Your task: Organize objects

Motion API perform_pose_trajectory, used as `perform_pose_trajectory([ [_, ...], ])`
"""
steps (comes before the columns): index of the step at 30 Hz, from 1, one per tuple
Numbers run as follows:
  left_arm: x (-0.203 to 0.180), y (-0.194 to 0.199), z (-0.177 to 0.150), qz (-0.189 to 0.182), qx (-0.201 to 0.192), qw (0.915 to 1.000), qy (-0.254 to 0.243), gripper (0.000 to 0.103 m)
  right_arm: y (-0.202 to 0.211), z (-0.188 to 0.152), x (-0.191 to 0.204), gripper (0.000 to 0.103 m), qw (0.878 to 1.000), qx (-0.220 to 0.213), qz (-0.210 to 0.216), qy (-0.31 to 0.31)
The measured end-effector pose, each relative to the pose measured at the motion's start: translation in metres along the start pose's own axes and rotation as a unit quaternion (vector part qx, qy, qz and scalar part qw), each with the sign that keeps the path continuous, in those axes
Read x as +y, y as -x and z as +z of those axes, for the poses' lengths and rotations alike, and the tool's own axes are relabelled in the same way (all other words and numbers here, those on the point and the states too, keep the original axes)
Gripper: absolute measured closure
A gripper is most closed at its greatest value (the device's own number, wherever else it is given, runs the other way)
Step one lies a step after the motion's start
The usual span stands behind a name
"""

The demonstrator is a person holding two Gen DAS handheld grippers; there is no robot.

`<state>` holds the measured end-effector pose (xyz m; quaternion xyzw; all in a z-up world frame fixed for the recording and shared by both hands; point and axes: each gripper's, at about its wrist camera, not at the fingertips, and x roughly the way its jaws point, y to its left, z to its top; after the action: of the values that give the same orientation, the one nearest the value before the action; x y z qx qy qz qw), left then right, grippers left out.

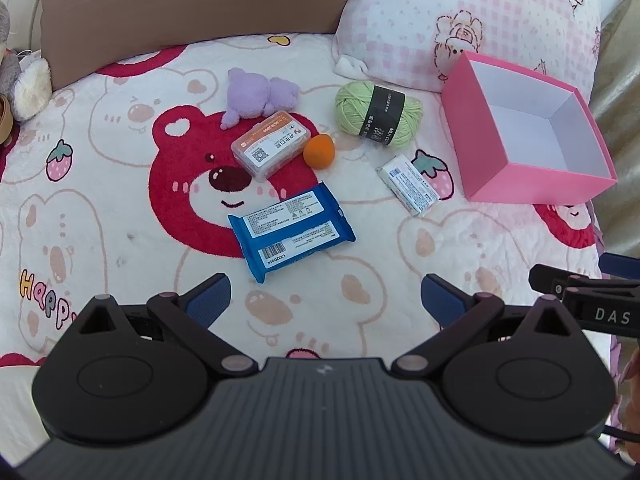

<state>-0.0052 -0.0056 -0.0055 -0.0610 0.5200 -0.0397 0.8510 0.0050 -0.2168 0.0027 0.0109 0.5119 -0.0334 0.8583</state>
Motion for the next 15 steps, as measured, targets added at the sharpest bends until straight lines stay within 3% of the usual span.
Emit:
perform_pose_trajectory([
  [10,0.001,0.012,0.001,-0.011,-0.004,0.9999,-0.003,0.0,0.001,0.001,-0.002,0.0,1.0,-0.002,-0.01,-0.002],
  [15,0.003,0.029,0.011,0.009,-0.022,0.9997,0.004,0.0,0.005,0.002,-0.003,0.0,1.0,0.015,0.014,0.005],
])
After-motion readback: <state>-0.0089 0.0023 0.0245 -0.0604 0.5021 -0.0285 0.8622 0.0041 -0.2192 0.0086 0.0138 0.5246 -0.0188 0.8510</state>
